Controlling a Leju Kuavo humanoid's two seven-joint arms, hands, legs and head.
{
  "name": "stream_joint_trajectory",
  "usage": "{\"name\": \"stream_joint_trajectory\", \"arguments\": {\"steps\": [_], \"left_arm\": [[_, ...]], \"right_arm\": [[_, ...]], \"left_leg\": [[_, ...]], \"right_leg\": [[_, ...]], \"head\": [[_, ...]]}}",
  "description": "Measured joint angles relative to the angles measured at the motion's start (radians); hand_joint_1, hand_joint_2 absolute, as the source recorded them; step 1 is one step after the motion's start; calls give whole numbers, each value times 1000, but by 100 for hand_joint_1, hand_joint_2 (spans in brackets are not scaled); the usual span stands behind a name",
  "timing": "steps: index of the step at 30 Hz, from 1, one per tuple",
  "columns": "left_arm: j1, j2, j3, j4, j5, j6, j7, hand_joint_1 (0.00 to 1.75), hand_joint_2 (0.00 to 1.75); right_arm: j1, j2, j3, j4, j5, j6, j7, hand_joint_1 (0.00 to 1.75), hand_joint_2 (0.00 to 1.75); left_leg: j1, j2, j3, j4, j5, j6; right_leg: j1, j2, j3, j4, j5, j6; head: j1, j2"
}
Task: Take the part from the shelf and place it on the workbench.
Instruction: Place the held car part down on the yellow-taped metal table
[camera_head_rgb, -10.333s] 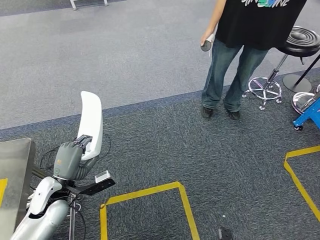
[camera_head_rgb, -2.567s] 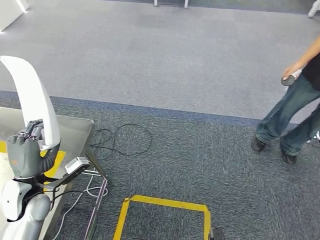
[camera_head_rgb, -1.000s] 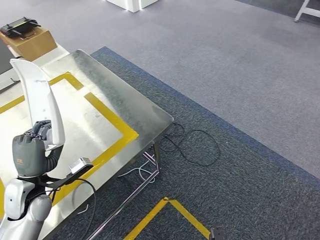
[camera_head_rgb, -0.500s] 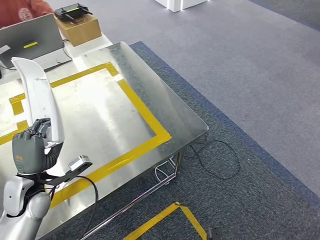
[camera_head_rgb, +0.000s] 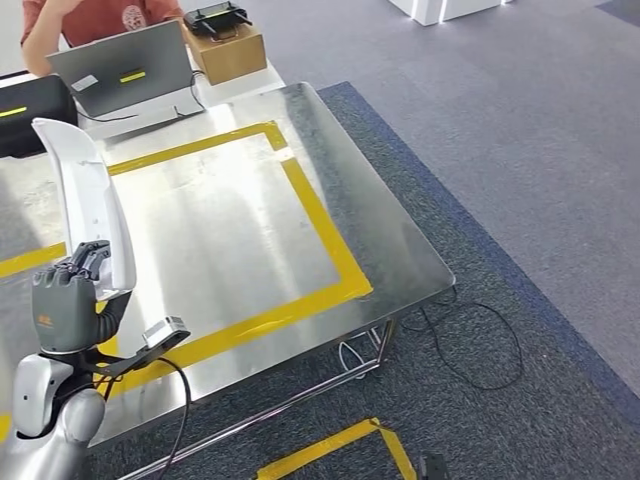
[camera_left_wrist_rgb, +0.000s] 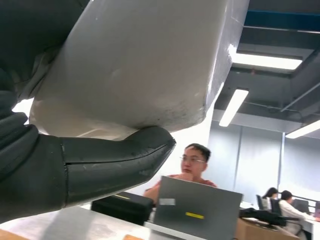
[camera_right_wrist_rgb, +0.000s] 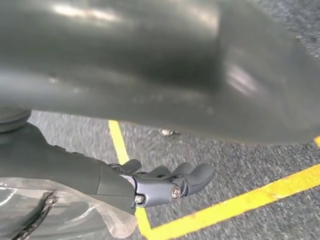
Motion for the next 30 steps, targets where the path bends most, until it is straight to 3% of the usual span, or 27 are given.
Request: {"name": "stream_joint_trajectory", "arguments": {"steps": [2,4,6,8,10,11,13,14,16,17,18,20,22,27,30], "left_arm": [[3,0,-1,2,0,0,1,175,175],[4,2,-1,2,0,0,1,175,175],[2,2,-1,2,0,0,1,175,175],[0,3,-2,2,0,0,1,175,175],[0,5,-3,2,0,0,1,175,175],[0,5,-3,2,0,1,1,175,175],[-2,5,-3,2,1,1,1,175,175],[-4,3,-3,3,2,1,2,175,175],[-3,2,-4,4,4,0,2,175,175],[-2,2,-4,5,5,0,2,175,175],[-1,2,-4,6,6,0,2,175,175],[0,2,-5,8,6,0,2,175,175],[-1,2,-5,8,6,0,2,175,175],[-2,5,-8,9,6,0,2,175,175],[-4,6,-11,9,7,0,2,175,175]], "right_arm": [[2,0,0,0,0,0,0,0,0],[1,0,0,0,-1,0,0,0,0],[0,0,0,0,-1,0,0,0,0],[-1,0,0,0,-1,0,-1,0,0],[-3,0,0,0,-1,0,-1,0,0],[-4,0,0,0,-1,0,-1,0,0],[-6,0,0,0,-1,0,-3,0,0],[-6,0,0,0,-1,0,-6,0,0],[-3,0,0,0,-2,1,-13,0,0],[-2,-1,0,0,-3,1,-17,0,0],[-1,-1,0,0,-3,1,-20,0,0],[-1,-1,0,0,-3,2,-22,0,0],[-3,-1,0,0,-3,3,-22,0,0],[-2,-1,0,0,-2,5,-23,0,0],[-2,-1,-1,0,-3,8,-23,0,0]], "left_leg": [[3,7,-30,54,-1,-1],[1,22,18,-43,66,5],[-11,75,84,-175,114,16],[-22,103,105,-226,116,26],[-20,77,105,-235,118,36],[-16,63,108,-240,120,41],[-8,41,115,-248,124,51],[-7,31,115,-248,123,55],[-8,11,116,-247,121,60],[-8,1,118,-246,119,60],[-8,-7,121,-245,117,59],[-7,-17,129,-241,108,53],[-9,-23,128,-232,100,44],[-13,-23,127,-232,99,52],[-13,-22,132,-238,100,51]], "right_leg": [[2,-28,5,0,-6,-2],[3,-55,16,0,-14,0],[8,-77,26,0,-23,6],[15,-100,31,-3,-30,14],[16,-123,37,-8,-37,24],[16,-112,36,-1,-46,30],[12,-55,4,68,-87,37],[11,-21,-30,138,-117,39],[11,6,-108,267,-154,40],[11,9,-132,291,-146,40],[11,9,-134,270,-115,40],[11,12,-90,140,-27,37],[10,19,-43,31,17,33],[11,26,-31,7,19,27],[12,27,-31,7,17,22]], "head": [[0,0],[0,0],[-1,0],[-1,0],[-1,0],[0,0],[6,0],[8,0],[11,0],[11,0],[11,0],[11,0],[10,0],[8,0],[8,0]]}}
